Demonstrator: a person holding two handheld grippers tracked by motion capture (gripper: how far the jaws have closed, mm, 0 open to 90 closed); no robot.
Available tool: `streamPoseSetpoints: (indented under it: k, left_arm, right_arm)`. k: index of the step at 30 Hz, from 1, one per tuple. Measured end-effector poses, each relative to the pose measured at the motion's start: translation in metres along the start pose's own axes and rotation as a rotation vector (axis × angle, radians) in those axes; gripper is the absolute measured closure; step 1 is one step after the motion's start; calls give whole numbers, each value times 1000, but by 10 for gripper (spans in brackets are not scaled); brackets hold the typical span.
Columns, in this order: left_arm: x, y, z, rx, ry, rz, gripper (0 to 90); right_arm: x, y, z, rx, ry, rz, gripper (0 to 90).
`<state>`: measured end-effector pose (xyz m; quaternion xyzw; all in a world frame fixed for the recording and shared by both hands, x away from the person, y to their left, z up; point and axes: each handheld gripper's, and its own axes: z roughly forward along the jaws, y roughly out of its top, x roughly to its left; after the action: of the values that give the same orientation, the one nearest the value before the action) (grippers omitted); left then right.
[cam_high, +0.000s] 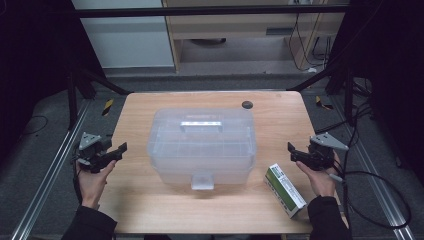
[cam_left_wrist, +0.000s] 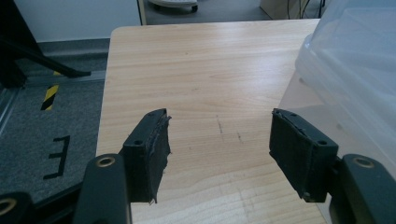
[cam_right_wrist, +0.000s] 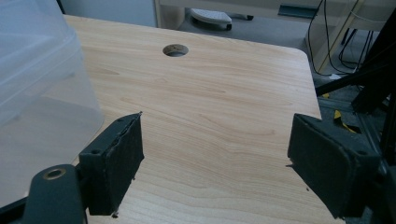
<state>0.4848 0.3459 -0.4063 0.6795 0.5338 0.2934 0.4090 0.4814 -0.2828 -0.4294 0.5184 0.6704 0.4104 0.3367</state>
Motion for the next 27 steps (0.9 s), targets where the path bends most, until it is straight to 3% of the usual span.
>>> streamPoseSetpoints:
  k: [5, 11, 14, 21, 27]
  left_arm:
    - [-1, 13, 0, 5, -4, 26, 359]
    - [-5, 39, -8, -26, -19, 61, 350]
    - [-11, 53, -13, -35, -29, 95, 347]
    - [-18, 70, -18, -48, -49, 129, 337]
    - [-29, 88, -22, -42, -65, 184, 335]
  right_arm:
    - [-1, 1, -1, -7, 2, -1, 183]
    - [-2, 1, -1, 0, 0, -2, 178]
    - [-3, 1, -2, 3, -3, -1, 175]
    - [-4, 0, -1, 10, 4, -1, 173]
    - [-2, 0, 1, 16, 25, -18, 173]
